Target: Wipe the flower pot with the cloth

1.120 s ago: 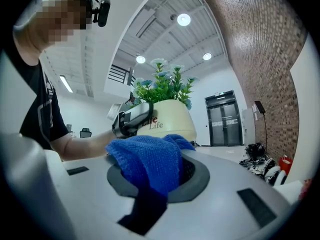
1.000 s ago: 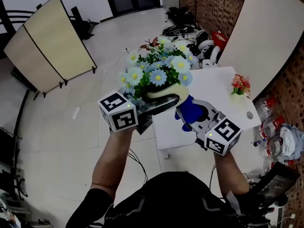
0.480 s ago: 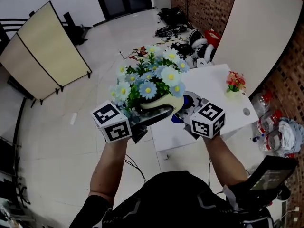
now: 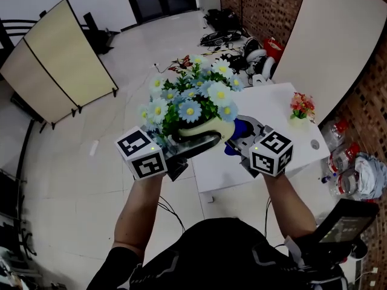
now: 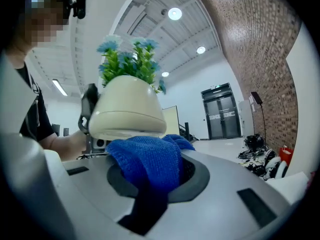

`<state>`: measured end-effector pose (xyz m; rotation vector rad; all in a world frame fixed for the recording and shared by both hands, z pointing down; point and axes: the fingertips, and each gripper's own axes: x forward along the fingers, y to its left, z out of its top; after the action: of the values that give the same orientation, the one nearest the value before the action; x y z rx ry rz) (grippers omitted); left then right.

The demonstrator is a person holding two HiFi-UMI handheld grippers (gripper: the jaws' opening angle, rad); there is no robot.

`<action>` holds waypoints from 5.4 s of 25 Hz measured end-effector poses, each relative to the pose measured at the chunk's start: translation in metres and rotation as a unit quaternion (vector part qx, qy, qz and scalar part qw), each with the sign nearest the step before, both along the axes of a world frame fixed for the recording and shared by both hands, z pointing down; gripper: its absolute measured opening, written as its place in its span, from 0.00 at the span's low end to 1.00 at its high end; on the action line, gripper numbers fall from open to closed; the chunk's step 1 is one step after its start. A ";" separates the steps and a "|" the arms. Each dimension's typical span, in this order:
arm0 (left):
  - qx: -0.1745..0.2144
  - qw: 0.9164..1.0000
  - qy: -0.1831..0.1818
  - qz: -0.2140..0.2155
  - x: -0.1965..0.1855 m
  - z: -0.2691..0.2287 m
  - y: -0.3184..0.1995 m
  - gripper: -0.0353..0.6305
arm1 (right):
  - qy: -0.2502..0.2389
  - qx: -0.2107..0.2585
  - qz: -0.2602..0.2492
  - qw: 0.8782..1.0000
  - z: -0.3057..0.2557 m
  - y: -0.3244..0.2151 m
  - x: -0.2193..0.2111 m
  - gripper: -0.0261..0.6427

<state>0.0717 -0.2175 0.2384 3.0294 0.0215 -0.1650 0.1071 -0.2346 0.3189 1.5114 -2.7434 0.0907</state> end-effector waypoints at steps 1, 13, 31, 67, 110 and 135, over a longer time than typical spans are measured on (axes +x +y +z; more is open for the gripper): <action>-0.002 1.000 0.001 -0.006 0.001 0.001 -0.002 0.87 | 0.002 0.002 -0.002 1.000 0.000 0.009 0.000 0.15; 0.002 1.000 0.011 -0.011 0.009 0.002 -0.006 0.87 | 0.022 0.037 -0.056 0.997 -0.002 0.064 -0.067 0.15; -0.016 1.000 0.019 0.014 0.003 -0.010 0.013 0.87 | -0.014 0.027 -0.012 0.999 -0.003 0.007 -0.066 0.15; -0.033 0.999 0.028 -0.028 0.008 -0.007 0.009 0.87 | 0.006 0.042 -0.014 0.999 -0.008 0.036 -0.074 0.15; 0.023 0.997 -0.031 -0.064 -0.009 0.070 -0.018 0.87 | -0.014 0.039 0.096 0.995 -0.013 0.039 0.057 0.15; 0.025 0.995 -0.099 -0.019 0.003 0.374 -0.038 0.87 | -0.009 -0.024 0.093 0.995 0.158 0.012 0.063 0.15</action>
<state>0.0752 -0.2558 0.6122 3.0813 -0.0488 0.1346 0.1703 -0.2225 0.4773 1.7566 -2.5859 0.1718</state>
